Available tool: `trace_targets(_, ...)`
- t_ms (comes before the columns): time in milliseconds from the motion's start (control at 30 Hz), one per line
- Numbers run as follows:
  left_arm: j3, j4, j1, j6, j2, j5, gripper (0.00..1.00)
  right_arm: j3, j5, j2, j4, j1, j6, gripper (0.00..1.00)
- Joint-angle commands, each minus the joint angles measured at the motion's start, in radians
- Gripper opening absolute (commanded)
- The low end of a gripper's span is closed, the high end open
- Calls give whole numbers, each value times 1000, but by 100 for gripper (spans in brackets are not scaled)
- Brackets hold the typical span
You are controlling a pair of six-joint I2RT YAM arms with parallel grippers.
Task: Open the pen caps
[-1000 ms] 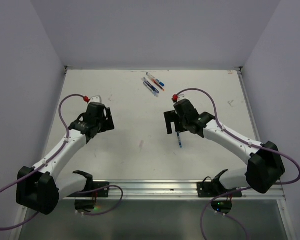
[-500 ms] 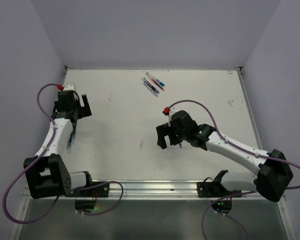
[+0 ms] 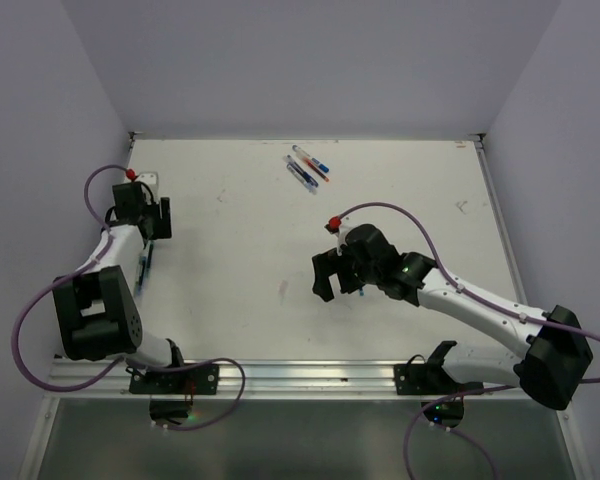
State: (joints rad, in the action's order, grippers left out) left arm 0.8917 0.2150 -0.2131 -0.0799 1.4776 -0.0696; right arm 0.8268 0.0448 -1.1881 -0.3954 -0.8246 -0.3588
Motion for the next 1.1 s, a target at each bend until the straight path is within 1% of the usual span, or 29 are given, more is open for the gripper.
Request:
trace_targets(0, -11, -65, -57, -90, -4, 59, 68, -5, 9, 19, 21, -7, -2, 99)
trace_targets(33, -8, -60, -75, -110, 18, 120, 67, -5, 7, 19, 23, -8, 0, 99)
trace_targets(67, 3, -52, -100, -125, 30, 140, 66, -6, 6, 18, 23, -8, 0, 99)
trace_targets(167, -3, -49, -108, -165, 64, 180, 70, -8, -6, 13, 21, -8, 1, 99)
trace_targets(233, -14, -81, -115, -164, 70, 238, 70, -9, -10, 16, 20, -8, 0, 99)
trace_targets(333, 4, -63, -115, -159, 118, 251, 69, -8, -7, 9, 21, -8, 0, 99)
trace_targets(367, 16, -59, -115, -165, 130, 249, 66, -9, -6, 7, 21, -8, 1, 99)
trace_targets(433, 15, -63, -117, -172, 141, 246, 65, -9, -10, 5, 23, -8, 1, 99)
trace_targets(500, 9, -65, -117, -167, 139, 231, 60, -8, -16, 2, 20, -8, 0, 99)
trace_targets(567, 0, -72, -115, -167, 138, 222, 59, -6, -16, 1, 18, -10, 1, 99)
trace_targets(733, 3, -58, -117, -167, 153, 203, 53, -11, -13, 1, 26, -8, 0, 99)
trace_targets(1067, 10, -45, -123, -170, 190, 217, 48, -15, -19, 21, 20, -8, 0, 99)
